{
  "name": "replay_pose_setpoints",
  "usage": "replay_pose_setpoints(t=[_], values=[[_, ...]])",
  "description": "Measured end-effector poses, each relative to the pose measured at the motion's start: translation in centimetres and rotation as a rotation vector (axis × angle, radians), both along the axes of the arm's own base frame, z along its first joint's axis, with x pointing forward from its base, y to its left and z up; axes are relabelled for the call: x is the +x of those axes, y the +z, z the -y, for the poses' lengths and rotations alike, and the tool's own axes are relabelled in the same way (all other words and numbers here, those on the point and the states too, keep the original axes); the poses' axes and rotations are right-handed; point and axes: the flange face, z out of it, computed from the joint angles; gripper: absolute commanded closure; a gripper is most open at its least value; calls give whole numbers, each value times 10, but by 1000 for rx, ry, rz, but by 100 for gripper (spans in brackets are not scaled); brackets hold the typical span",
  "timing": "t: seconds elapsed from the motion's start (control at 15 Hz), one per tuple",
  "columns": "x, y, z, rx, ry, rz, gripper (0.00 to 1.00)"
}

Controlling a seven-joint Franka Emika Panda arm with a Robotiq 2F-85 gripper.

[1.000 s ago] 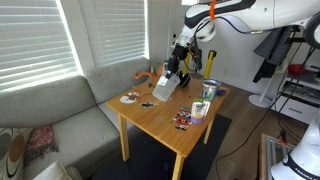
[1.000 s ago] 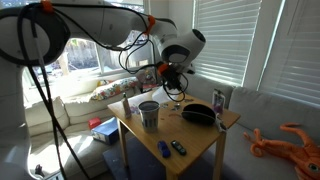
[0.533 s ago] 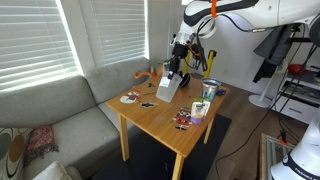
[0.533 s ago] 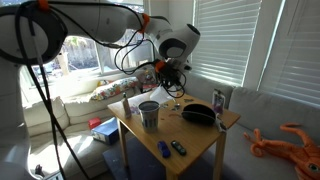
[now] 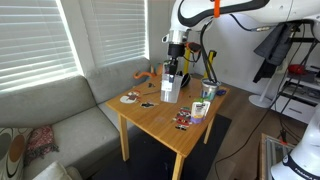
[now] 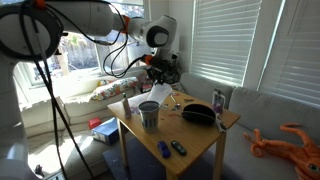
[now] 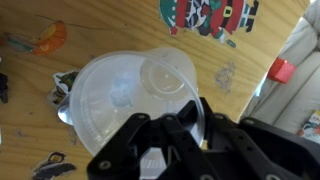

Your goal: Place the silver and clear containers upright then put the silver spoon in the clear container.

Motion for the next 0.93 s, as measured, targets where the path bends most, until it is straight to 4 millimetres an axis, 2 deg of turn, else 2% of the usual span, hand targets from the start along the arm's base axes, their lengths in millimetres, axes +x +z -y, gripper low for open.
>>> replay_pose_setpoints(t=[0.07, 0.13, 0.4, 0.6, 0.73, 0.93], values=[[-1, 1, -10, -34, 23, 2, 68], [-2, 1, -20, -64, 44, 3, 63], [-5, -2, -44, -137, 105, 4, 35], [-6, 5, -46, -149, 111, 30, 15], [-6, 18, -44, -149, 102, 75, 2], [-8, 46, -34, -146, 72, 163, 0]])
